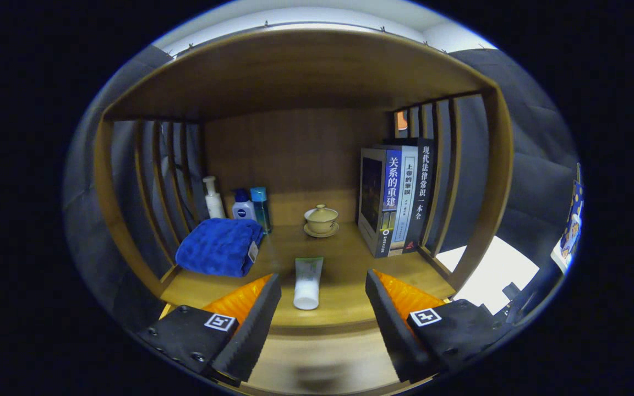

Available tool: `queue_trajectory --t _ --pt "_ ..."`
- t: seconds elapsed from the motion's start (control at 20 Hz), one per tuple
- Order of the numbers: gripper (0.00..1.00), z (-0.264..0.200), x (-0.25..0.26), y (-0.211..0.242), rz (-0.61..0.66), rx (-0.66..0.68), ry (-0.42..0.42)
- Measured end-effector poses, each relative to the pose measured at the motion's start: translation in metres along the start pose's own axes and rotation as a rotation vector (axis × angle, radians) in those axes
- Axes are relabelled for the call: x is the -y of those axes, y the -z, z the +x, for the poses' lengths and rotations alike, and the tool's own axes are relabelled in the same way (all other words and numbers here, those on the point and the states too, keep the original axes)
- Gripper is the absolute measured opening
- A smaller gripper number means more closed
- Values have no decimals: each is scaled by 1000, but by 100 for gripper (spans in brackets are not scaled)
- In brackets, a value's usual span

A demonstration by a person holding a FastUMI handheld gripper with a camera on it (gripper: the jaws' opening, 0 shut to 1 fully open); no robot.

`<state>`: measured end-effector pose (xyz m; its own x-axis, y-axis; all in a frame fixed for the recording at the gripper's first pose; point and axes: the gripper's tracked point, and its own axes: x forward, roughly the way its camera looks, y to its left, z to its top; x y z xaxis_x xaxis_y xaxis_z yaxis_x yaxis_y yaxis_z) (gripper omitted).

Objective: Pull open the drawer, take out the items inside it, and place them on the countertop above the cabinet.

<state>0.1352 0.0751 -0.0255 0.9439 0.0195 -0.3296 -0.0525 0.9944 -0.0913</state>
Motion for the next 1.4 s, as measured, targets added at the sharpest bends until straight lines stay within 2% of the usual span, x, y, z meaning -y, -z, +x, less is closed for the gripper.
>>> queue_trajectory --t 0.25,0.45,0.8,1.2,1.4 --pt "99 -54 -10 16 33 105 -29" --pt "99 -88 4 60 23 135 -13" --pt "99 -131 7 109 17 165 -13" --pt "99 -159 -3 170 1 120 -35" --pt "99 -159 -7 207 -6 59 -51"
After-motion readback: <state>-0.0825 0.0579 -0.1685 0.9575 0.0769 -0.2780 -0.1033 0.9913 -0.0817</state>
